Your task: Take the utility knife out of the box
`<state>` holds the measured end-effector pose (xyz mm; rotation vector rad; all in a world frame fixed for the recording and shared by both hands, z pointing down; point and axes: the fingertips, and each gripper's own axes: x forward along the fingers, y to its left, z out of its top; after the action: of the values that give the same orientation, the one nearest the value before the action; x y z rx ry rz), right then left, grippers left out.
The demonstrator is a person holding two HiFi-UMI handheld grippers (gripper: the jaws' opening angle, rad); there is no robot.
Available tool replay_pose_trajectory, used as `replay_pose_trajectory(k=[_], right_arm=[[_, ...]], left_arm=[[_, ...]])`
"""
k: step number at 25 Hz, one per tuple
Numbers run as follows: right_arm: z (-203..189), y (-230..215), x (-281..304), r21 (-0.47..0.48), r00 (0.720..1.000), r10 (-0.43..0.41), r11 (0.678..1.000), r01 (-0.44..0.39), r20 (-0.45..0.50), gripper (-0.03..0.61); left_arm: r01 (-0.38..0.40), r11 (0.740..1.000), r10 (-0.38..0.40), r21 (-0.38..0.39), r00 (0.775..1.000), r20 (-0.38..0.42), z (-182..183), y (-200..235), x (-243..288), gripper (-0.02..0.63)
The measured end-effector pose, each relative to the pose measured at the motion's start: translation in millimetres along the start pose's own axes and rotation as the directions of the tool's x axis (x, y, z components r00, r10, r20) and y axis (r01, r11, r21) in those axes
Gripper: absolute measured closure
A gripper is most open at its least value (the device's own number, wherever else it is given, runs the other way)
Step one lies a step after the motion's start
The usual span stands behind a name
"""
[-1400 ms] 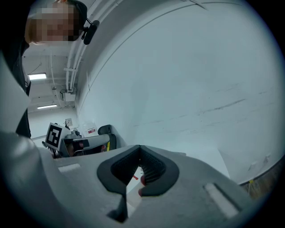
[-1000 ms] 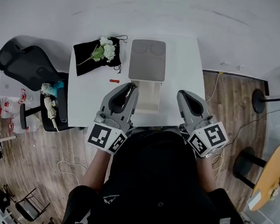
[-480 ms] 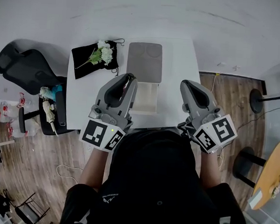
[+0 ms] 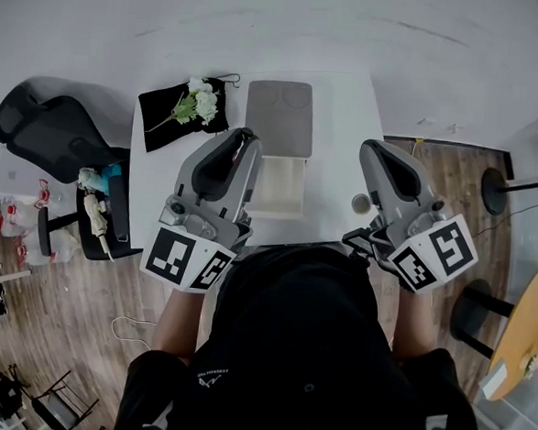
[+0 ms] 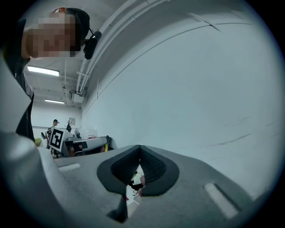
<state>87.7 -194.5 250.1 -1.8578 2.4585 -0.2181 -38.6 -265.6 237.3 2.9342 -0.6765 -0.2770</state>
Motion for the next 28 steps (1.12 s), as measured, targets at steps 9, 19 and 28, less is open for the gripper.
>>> replay_pose_trajectory(k=[9, 19, 28], right_arm=[[0, 17, -3, -0.006, 1.0, 0.023, 1.0, -0.023, -0.007, 0.574], [-15, 21, -4, -0.005, 0.999, 0.022, 1.0, -0.022, -0.023, 0.574], [-10, 31, -9, -0.043, 0.999, 0.053, 0.998, -0.053, -0.008, 0.574]], left_arm=[[-0.001, 1.0, 0.0, -0.02, 1.0, -0.025, -15, -7, -8, 0.551], [-0.016, 1.0, 0.015, -0.013, 0.999, -0.035, -22, -10, -14, 0.551], [-0.017, 1.0, 0.017, -0.002, 0.999, -0.032, -24, -12, -19, 0.551]])
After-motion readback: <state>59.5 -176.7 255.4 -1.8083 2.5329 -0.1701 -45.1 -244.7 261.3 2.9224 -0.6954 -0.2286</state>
